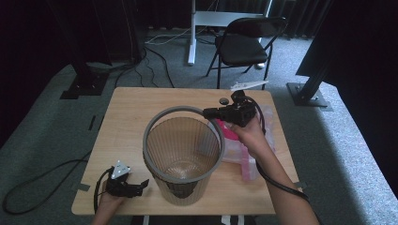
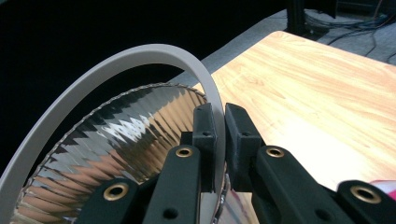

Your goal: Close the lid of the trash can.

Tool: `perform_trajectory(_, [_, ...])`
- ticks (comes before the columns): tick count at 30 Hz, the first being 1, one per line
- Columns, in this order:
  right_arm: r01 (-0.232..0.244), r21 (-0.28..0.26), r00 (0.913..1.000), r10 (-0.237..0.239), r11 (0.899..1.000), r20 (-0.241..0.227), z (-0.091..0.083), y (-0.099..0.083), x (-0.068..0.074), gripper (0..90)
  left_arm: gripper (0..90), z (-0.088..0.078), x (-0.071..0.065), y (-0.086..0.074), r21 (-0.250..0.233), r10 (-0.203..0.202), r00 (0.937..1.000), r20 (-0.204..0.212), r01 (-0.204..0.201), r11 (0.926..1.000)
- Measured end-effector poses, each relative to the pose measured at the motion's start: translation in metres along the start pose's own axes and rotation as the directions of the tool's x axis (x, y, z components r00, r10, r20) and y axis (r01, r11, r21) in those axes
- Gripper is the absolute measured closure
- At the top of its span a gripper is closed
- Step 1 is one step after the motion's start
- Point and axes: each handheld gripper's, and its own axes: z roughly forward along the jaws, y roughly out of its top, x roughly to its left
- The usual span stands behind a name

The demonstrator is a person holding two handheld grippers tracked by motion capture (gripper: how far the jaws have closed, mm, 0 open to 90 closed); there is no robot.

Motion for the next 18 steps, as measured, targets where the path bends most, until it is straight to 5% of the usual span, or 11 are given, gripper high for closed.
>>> perform_trajectory(6, [0.009, 0.026, 0.9999, -0.008, 1.000, -0.014, 0.010, -0.001, 0.003, 83.8, 0.0, 0.000, 0.000, 0.000, -0.003, -0.001, 1.0000, -0.002, 0.001, 1.0000])
perform_trajectory(18, [0.014, 0.080, 0.9994, -0.017, 0.997, 0.031, 0.021, -0.005, 0.000, 83.5, 0.0, 0.000, -0.001, 0.000, 0.002, 0.005, 1.0000, -0.003, -0.005, 1.0000])
